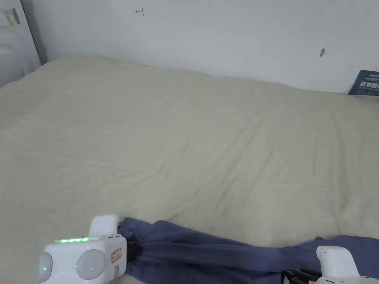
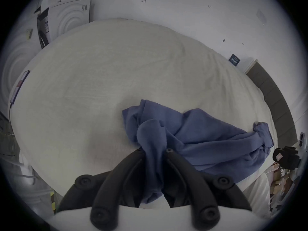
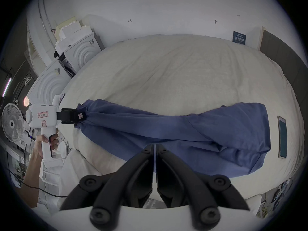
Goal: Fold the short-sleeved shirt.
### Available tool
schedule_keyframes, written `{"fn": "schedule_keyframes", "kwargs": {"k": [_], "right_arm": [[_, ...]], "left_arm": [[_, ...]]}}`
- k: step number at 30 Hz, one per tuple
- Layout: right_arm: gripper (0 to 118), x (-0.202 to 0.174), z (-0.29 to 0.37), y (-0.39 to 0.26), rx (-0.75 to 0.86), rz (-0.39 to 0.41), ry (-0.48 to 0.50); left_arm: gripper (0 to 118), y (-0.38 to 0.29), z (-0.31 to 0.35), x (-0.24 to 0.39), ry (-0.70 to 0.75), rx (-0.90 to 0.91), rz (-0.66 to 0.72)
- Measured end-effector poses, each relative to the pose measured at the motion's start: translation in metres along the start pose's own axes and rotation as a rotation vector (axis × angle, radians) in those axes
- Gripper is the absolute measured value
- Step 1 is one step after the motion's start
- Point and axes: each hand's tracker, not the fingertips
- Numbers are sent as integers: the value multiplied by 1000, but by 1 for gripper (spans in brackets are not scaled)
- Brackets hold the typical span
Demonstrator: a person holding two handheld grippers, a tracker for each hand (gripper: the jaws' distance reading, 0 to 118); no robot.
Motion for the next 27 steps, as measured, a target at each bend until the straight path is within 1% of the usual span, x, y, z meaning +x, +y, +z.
{"fn": "schedule_keyframes", "kwargs": {"k": [1, 4, 10, 11, 13, 17, 21, 22, 25, 27], "right_arm": [[7, 3, 2, -2, 3, -8, -2], [7, 13, 8, -7, 6, -30, -13], [7, 32, 21, -16, 26, -87, -22], [7, 35, 24, -18, 33, -101, -19], [7, 41, 29, -20, 52, -124, -12], [7, 50, 41, -24, 81, -139, -18], [7, 63, 53, -29, 114, -182, -1], [7, 65, 56, -30, 123, -188, -6], [7, 74, 63, -34, 139, -197, -13], [7, 81, 68, -38, 148, -212, -8]], "left_arm": [[13, 0, -2, 1, 31, -2, -28], [13, 2, 11, -1, -48, 20, 3], [13, 16, 47, 0, -77, 83, 17], [13, 19, 53, 6, -70, 92, 8], [13, 25, 65, 22, -60, 136, -56], [13, 32, 86, 66, -133, 172, -138], [13, 33, 93, 121, -245, 185, -238], [13, 32, 92, 137, -272, 183, -269], [13, 25, 76, 180, -337, 127, -297], [13, 15, 61, 211, -378, 81, -361]]}}
